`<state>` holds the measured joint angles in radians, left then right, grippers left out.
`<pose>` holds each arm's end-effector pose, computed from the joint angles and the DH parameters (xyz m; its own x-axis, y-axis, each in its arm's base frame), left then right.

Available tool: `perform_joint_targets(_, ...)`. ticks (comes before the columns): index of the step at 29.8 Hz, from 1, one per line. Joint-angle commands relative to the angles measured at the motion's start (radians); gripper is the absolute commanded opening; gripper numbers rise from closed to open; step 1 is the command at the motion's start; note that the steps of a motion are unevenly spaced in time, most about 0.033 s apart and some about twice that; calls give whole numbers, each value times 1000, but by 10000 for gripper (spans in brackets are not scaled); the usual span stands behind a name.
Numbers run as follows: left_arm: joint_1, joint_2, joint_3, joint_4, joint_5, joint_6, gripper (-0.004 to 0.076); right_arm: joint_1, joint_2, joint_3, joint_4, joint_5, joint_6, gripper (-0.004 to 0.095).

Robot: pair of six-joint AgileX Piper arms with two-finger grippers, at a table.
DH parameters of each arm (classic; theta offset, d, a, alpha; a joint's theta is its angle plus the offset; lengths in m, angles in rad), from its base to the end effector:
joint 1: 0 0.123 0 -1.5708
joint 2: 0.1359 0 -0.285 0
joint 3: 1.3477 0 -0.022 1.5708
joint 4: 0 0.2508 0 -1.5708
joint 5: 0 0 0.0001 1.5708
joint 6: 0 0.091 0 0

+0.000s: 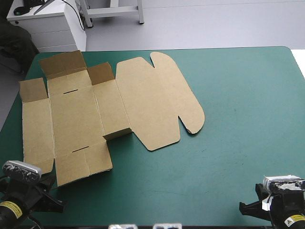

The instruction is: Fold the box

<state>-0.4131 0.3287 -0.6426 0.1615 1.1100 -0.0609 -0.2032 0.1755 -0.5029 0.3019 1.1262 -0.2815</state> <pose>0.0383 -0.0025 0.3105 -0.5892 0.2706 -0.7614 0.3034 0.9474 0.1019 0.0213 0.0206 0.2754 -0.6180 -0.0181 -0.7860 -0.1002 0.9934 0.0560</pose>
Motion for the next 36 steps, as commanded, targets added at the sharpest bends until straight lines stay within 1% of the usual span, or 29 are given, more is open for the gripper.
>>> perform_joint_targets(1, -4, 114, -113, 15, -42, 38, -8, 1, 15, -22, 16, -56, -8, -4)
perform_joint_targets(9, -4, 394, -280, 62, -71, 61, -8, 1, 15, -22, 16, -56, -8, -4)
perform_joint_targets(16, -4, 629, -382, 112, -107, 18, -8, 1, 15, -22, 16, -56, -8, -4)
perform_joint_targets(19, -2, 711, -426, 155, -140, -6, -8, 1, 15, -22, 16, -56, -8, -4)
perform_joint_targets(21, 23, 760, -461, 143, -165, -8, -6, 1, 15, -22, 16, -56, -8, -4)
perform_joint_targets(24, 122, 818, -510, 84, -204, 6, -6, 1, 15, -22, 16, -56, -8, -4)
perform_joint_targets(27, 261, 864, -553, -15, -212, 96, -6, 1, 15, -22, 16, -56, -8, -4)
perform_joint_targets(36, 772, 940, -572, -392, -214, 336, -6, 1, 15, -22, -12, -58, -8, -4)
